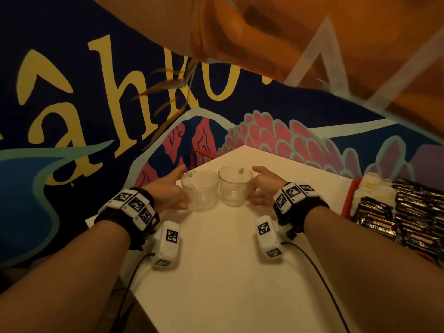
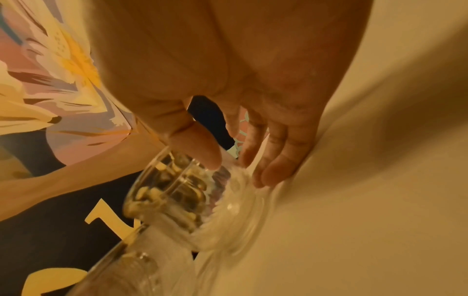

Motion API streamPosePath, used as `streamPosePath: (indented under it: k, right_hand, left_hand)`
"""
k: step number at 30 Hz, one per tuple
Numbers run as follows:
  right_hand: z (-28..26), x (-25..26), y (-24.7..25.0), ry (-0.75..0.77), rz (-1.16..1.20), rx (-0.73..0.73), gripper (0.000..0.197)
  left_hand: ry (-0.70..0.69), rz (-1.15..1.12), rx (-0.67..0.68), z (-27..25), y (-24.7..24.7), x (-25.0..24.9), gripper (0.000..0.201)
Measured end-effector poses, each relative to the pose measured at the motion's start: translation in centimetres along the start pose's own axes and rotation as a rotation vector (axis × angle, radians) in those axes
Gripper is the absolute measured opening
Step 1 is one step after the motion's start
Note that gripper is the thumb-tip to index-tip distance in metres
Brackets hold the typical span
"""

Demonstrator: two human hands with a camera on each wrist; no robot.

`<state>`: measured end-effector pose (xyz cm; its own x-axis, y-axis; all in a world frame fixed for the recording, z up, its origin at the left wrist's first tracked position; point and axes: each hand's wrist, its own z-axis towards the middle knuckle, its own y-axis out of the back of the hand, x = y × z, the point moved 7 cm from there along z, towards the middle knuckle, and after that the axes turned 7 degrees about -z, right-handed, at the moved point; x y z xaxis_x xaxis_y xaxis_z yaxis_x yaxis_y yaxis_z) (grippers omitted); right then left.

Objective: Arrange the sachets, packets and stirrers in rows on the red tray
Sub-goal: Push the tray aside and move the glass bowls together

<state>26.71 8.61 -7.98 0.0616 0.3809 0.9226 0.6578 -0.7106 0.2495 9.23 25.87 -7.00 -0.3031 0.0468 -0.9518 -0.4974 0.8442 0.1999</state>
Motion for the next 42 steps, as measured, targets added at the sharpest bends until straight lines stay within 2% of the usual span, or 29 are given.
streamPosePath:
  k: [3, 5, 13, 15, 19, 23, 26, 30, 37, 42]
  right_hand:
    - [0.0, -0.1, 0.1, 0.013, -0.042, 0.023, 0.081]
    - [-0.2, 0.0, 0.1, 0.017, -0.096, 0.025, 0.075]
    - [-1.6, -0.2, 1.6, -0.004, -0.278, -0.069, 0.021]
    - [-2.5, -0.2, 1.9, 0.012, -0.289, -0.091, 0.014]
    - [-5.3, -0.5, 1.4, -0.023, -0.298, -0.06, 0.022]
    - [-7.4, -1.2, 0.0, -0.08, -0.208, -0.012, 0.029]
    - [-8.1, -1.5, -1.0, -0.109, -0.08, -0.005, 0.027]
    - [-8.5, -1.3, -1.6, -0.107, -0.021, -0.031, 0.025]
    - [-10.3, -0.9, 0.5, -0.062, 0.063, -0.095, 0.03]
    - [-14.3, -0.4, 5.5, -0.021, 0.077, -0.169, 0.028]
  left_hand:
    - [0.004, -0.016, -0.009, -0.4, 0.1, -0.2, 0.104]
    - [-0.003, 0.008, -0.025, -0.6, 0.3, -0.2, 0.099]
    - [0.008, 0.094, -0.143, -1.6, 1.3, -0.1, 0.045]
    - [0.023, 0.141, -0.185, -2.1, 1.5, -0.2, 0.032]
    - [0.073, 0.101, -0.208, -3.2, 0.9, 0.2, 0.019]
    - [0.148, -0.054, -0.146, -4.5, -1.1, 0.8, 0.022]
    - [0.175, -0.189, -0.104, -5.0, -2.4, 1.1, 0.026]
    - [0.176, -0.311, -0.154, -4.9, -3.2, 1.4, 0.023]
    - [0.069, -0.38, -0.201, -6.3, -5.4, -0.1, 0.016]
    - [-0.029, -0.393, -0.124, -9.0, -10.3, -3.9, 0.013]
